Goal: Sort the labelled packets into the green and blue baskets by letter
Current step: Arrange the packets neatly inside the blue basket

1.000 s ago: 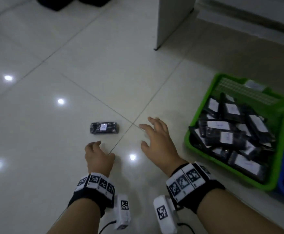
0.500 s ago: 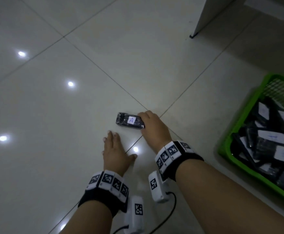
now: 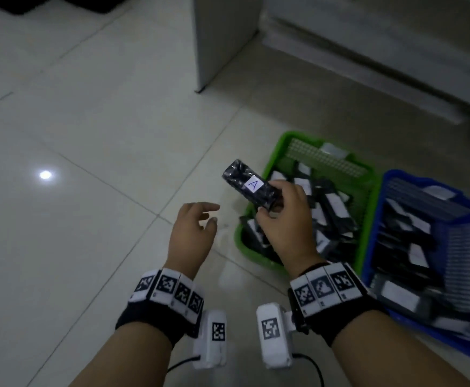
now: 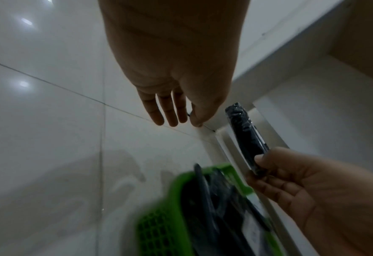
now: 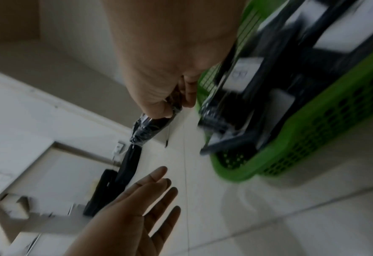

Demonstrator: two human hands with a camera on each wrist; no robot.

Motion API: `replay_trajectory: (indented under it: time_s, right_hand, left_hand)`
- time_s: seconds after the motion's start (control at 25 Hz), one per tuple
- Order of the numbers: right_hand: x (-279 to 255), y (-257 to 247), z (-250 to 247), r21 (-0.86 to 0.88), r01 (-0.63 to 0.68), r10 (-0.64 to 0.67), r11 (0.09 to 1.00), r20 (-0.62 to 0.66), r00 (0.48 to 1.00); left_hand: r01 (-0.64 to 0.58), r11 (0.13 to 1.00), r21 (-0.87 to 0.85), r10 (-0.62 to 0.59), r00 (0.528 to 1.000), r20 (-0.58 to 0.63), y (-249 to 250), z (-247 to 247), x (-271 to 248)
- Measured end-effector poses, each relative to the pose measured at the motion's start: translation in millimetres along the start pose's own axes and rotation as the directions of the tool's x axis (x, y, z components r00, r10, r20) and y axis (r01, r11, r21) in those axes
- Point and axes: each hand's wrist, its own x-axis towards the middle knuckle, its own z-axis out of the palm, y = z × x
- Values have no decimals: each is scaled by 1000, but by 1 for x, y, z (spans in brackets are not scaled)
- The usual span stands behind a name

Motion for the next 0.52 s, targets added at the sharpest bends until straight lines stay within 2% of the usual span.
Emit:
replay_trajectory:
  time_s: [0.12, 0.24, 0.36, 0.52]
  right_hand:
    - [-5, 45, -84, -49, -88, 81, 995, -120, 989]
    - [-20, 109, -161, -108, -205, 176, 973, -229, 957]
    - [-38, 172, -211, -105, -337, 290, 936, -314, 904]
    - [-56, 233, -243, -41, -433, 392, 900, -359, 847]
  left_hand:
    - [-119, 993, -6, 120, 992, 32, 60, 68, -11]
    - [-298, 953, 64, 289, 950, 117, 105, 142, -32]
    - [-437, 895, 89, 408, 883, 231, 121, 206, -50]
    - [-545, 803, 241, 449, 820, 356, 120, 270, -67]
